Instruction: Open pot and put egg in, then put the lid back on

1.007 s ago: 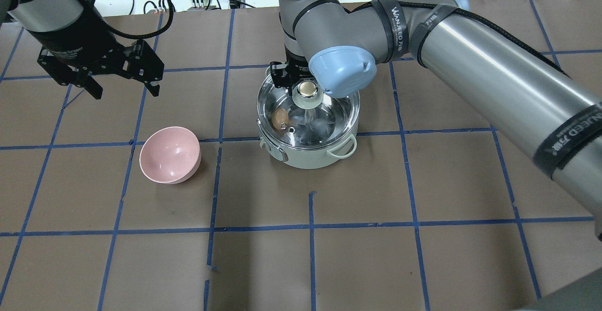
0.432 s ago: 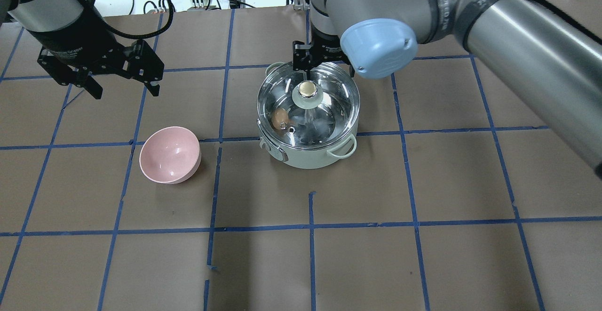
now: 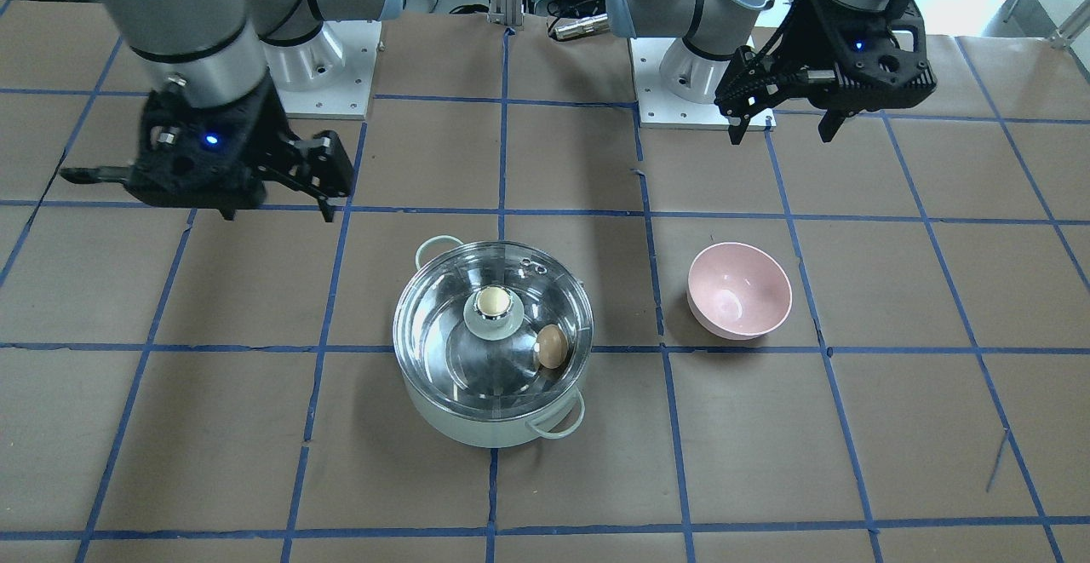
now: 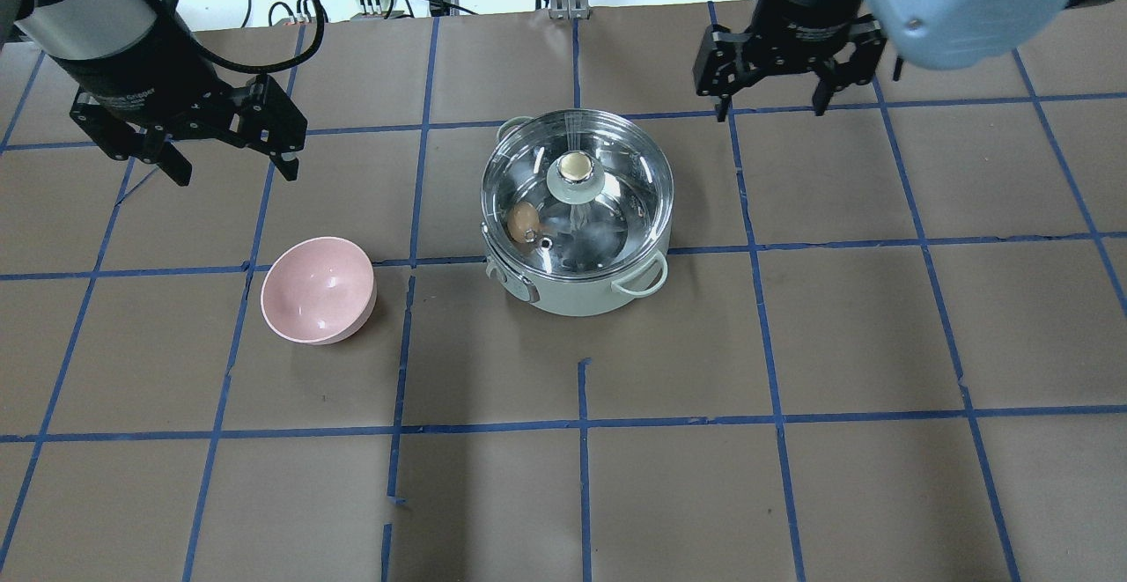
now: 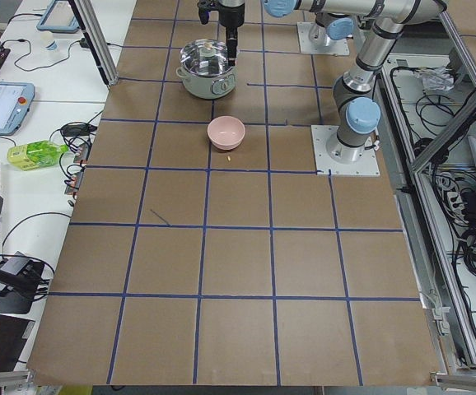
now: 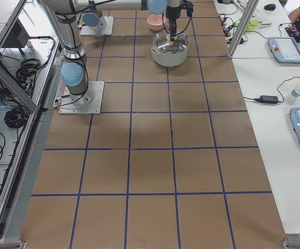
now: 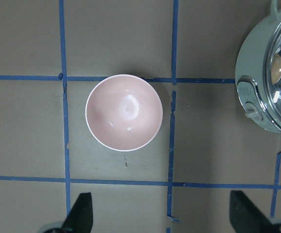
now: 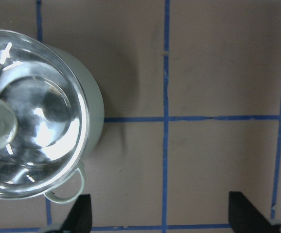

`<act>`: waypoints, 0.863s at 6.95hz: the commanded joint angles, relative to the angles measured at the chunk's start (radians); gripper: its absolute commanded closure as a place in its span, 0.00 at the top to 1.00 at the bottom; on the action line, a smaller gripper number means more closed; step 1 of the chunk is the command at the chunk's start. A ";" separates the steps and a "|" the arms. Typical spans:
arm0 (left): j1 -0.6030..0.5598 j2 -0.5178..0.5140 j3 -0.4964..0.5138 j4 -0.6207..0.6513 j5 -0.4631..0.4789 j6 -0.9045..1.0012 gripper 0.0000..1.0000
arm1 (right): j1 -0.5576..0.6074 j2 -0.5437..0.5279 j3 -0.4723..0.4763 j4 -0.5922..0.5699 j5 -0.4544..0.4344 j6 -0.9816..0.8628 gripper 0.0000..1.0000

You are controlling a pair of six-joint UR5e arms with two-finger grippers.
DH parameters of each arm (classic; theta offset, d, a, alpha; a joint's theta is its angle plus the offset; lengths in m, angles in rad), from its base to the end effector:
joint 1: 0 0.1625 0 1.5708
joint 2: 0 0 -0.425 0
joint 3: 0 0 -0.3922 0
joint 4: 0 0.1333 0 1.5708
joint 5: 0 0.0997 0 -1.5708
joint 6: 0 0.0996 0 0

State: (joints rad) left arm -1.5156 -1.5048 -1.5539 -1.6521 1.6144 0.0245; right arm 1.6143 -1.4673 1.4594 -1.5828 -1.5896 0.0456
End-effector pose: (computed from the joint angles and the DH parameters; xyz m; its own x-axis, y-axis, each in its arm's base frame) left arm -0.1032 -0.4691 0.5197 -0.9986 -0.0307 -0.0436 -0.0307 0.9995 -0.0005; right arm 0.1547 -0.5315 0.4907 -0.9998 0.0025 0.0179 0.0021 0.9998 -0.0207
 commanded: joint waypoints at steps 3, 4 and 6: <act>0.000 0.000 0.000 0.000 -0.001 0.000 1.00 | -0.113 -0.073 0.027 0.093 0.014 -0.112 0.99; 0.000 0.000 0.000 0.000 -0.002 0.000 1.00 | -0.108 -0.073 0.027 0.077 0.022 -0.107 0.99; -0.002 0.000 0.000 0.000 -0.002 0.000 1.00 | -0.108 -0.068 0.027 0.057 0.059 -0.073 0.99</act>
State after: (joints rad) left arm -1.5165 -1.5048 -1.5539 -1.6521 1.6131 0.0246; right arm 1.5056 -1.5369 1.4858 -1.5179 -1.5433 -0.0392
